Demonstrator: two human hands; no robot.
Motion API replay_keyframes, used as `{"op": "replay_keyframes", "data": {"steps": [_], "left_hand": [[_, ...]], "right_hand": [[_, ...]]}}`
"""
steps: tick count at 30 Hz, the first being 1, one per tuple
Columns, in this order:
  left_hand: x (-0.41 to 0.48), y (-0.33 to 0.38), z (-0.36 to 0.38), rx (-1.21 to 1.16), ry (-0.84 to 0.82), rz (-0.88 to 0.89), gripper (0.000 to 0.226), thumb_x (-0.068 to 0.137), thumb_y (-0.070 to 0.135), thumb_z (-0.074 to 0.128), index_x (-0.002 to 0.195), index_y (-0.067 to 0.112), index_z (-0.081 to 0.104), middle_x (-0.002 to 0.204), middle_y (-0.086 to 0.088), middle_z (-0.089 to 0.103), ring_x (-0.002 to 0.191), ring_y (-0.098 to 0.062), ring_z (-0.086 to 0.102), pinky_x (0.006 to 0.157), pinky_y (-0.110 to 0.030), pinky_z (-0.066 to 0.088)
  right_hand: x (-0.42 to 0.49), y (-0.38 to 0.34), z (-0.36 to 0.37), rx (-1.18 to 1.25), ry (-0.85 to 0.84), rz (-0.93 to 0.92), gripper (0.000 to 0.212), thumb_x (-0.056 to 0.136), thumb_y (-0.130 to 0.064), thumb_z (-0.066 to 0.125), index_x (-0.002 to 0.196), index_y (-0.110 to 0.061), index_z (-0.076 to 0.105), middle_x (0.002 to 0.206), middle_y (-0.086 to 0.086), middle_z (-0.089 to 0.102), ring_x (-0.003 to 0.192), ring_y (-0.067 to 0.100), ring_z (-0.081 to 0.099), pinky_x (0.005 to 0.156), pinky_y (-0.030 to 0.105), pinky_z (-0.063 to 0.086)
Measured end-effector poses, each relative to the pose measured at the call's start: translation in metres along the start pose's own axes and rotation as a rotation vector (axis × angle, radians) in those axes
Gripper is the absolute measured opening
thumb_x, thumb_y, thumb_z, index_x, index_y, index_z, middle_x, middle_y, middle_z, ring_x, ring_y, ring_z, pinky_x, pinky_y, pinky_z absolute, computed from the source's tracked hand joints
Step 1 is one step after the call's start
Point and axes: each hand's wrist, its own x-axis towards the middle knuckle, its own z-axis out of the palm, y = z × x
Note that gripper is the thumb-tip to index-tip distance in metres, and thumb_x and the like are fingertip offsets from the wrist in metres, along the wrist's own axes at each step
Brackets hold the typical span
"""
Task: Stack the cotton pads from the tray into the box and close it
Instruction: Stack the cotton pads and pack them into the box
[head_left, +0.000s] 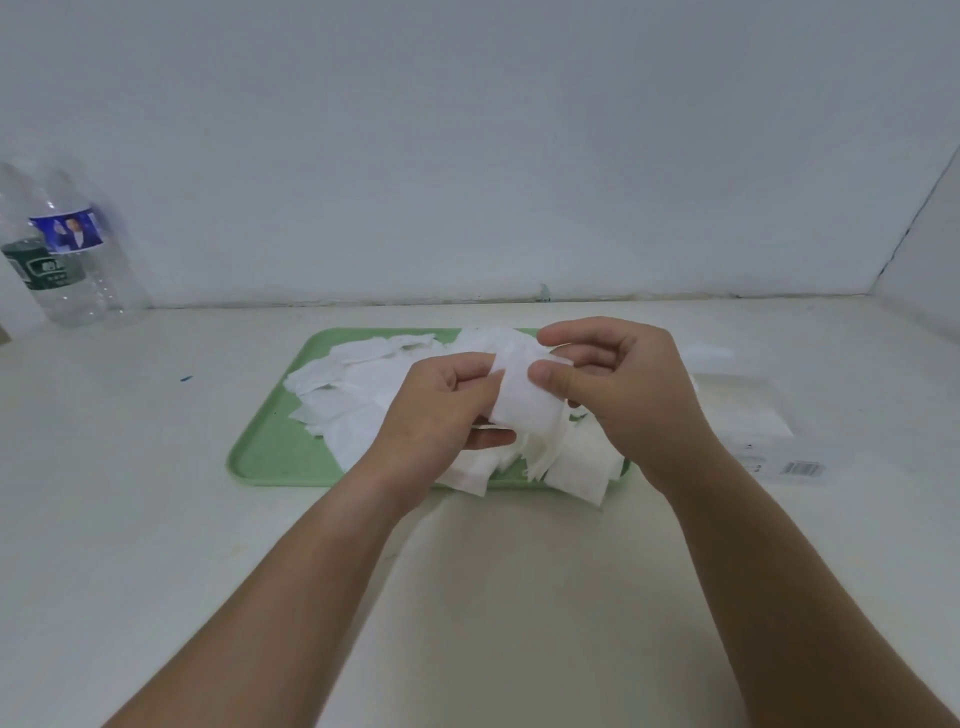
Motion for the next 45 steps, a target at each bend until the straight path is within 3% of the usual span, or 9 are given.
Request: {"op": "replay_keyframes", "data": {"steps": [3,7,11,16,22,29,35,40,45], "left_hand": [[0.000,0.001,0.003,-0.016,0.014,-0.013,0.024,0.101,0.009,0.053,0.096,0.013,0.077,0.079,0.003,0.074,0.069,-0.008,0.069,0.068,-0.029,0.061],[0.002,-0.001,0.004,-0.083,0.049,-0.054,0.028,0.102,0.011,0.052,0.088,0.012,0.076,0.082,-0.008,0.070,0.070,-0.016,0.068,0.064,-0.031,0.060],[0.001,-0.002,0.007,-0.049,0.008,-0.029,0.029,0.102,0.027,0.055,0.099,0.008,0.076,0.091,-0.010,0.076,0.082,-0.016,0.073,0.070,-0.032,0.061],[0.004,-0.006,0.002,-0.044,0.051,0.044,0.020,0.102,0.015,0.057,0.110,0.009,0.074,0.091,-0.005,0.078,0.085,-0.015,0.073,0.073,-0.025,0.060],[0.008,-0.003,-0.005,-0.244,0.100,0.017,0.028,0.100,0.018,0.060,0.127,0.009,0.062,0.097,-0.012,0.076,0.079,-0.018,0.073,0.066,-0.022,0.058],[0.008,-0.004,-0.006,-0.254,0.099,0.012,0.022,0.099,0.018,0.062,0.116,0.006,0.059,0.085,-0.009,0.073,0.072,-0.016,0.071,0.062,-0.021,0.058],[0.008,0.000,-0.010,-0.290,0.197,0.038,0.009,0.100,0.017,0.062,0.106,0.013,0.057,0.082,-0.007,0.070,0.066,-0.018,0.068,0.061,-0.022,0.058],[0.010,-0.003,-0.009,-0.265,0.286,0.025,0.024,0.101,0.019,0.060,0.124,0.011,0.061,0.103,-0.013,0.076,0.089,-0.025,0.076,0.063,-0.022,0.058],[0.004,-0.003,0.003,-0.155,0.155,0.055,0.022,0.103,0.014,0.054,0.117,0.015,0.071,0.101,-0.005,0.078,0.091,-0.021,0.075,0.073,-0.026,0.059]], "right_hand": [[0.000,0.003,0.002,-0.038,0.034,0.004,0.022,0.076,-0.008,0.084,0.093,-0.018,0.074,0.070,0.001,0.073,0.068,0.013,0.070,0.067,0.023,0.054],[0.001,0.007,0.004,-0.108,0.098,-0.001,0.019,0.075,-0.014,0.085,0.088,-0.022,0.074,0.073,0.000,0.073,0.068,0.015,0.068,0.068,0.028,0.054],[0.001,0.010,0.007,-0.186,0.144,-0.002,0.017,0.075,-0.020,0.085,0.085,-0.025,0.073,0.075,-0.008,0.069,0.060,0.009,0.063,0.063,0.024,0.049],[0.001,0.008,0.004,-0.152,0.210,0.010,0.006,0.089,-0.030,0.071,0.095,-0.028,0.073,0.086,-0.007,0.069,0.065,0.014,0.064,0.066,0.028,0.054],[-0.002,0.003,0.001,0.105,-0.011,0.137,0.018,0.092,-0.010,0.068,0.109,-0.014,0.071,0.096,0.012,0.076,0.084,0.021,0.073,0.071,0.027,0.057],[-0.002,0.004,0.001,0.141,0.029,0.130,0.023,0.084,0.000,0.074,0.103,-0.013,0.071,0.088,0.010,0.076,0.078,0.018,0.071,0.071,0.028,0.058],[0.000,0.003,-0.002,0.232,0.068,0.146,0.019,0.088,0.005,0.063,0.101,-0.008,0.067,0.083,0.007,0.072,0.073,0.018,0.067,0.068,0.032,0.056],[0.000,-0.002,-0.006,0.495,-0.029,0.141,0.027,0.091,0.011,0.044,0.099,-0.003,0.066,0.078,0.004,0.067,0.071,0.017,0.062,0.064,0.029,0.055],[-0.003,0.003,0.001,0.372,-0.169,0.176,0.020,0.092,0.002,0.057,0.102,-0.009,0.069,0.083,0.004,0.068,0.070,0.016,0.061,0.064,0.027,0.050]]}}
